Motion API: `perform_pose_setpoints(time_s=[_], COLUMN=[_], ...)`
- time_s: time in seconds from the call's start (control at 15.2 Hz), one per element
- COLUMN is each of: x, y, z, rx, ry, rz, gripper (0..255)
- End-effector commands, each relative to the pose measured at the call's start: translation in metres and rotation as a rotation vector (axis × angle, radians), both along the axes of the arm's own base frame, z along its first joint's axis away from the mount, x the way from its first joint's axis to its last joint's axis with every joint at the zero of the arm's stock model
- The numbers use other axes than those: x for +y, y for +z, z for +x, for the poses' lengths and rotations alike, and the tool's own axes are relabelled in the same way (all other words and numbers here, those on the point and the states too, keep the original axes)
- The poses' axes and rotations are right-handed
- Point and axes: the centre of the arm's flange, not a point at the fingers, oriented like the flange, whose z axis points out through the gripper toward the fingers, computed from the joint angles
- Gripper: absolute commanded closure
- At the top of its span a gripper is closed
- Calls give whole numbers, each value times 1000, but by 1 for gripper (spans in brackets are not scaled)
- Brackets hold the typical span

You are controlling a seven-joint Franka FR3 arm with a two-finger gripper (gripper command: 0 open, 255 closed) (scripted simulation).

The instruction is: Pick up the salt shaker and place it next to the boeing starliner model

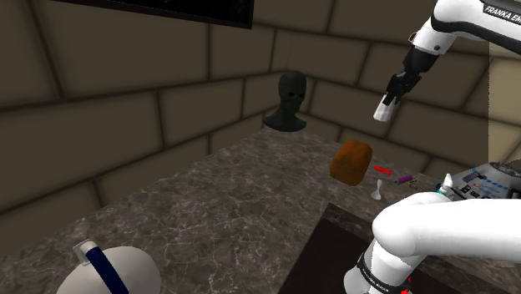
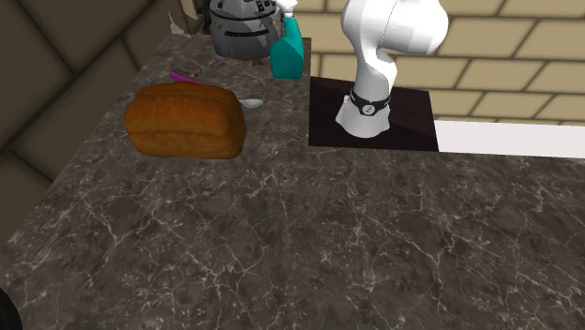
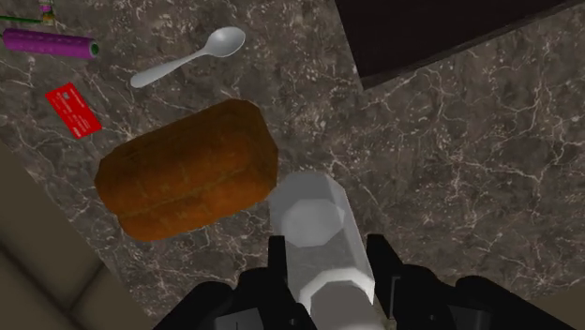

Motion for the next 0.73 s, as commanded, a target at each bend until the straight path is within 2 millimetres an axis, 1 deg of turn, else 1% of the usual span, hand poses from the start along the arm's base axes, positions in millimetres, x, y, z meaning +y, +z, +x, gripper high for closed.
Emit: perform_pose_setpoints(time_s=[0.0,0.66], x=[2,0], y=[0,0], z=[-26,-158], rx=[1,1], ry=[1,1], rz=[0,0], gripper=[255,255])
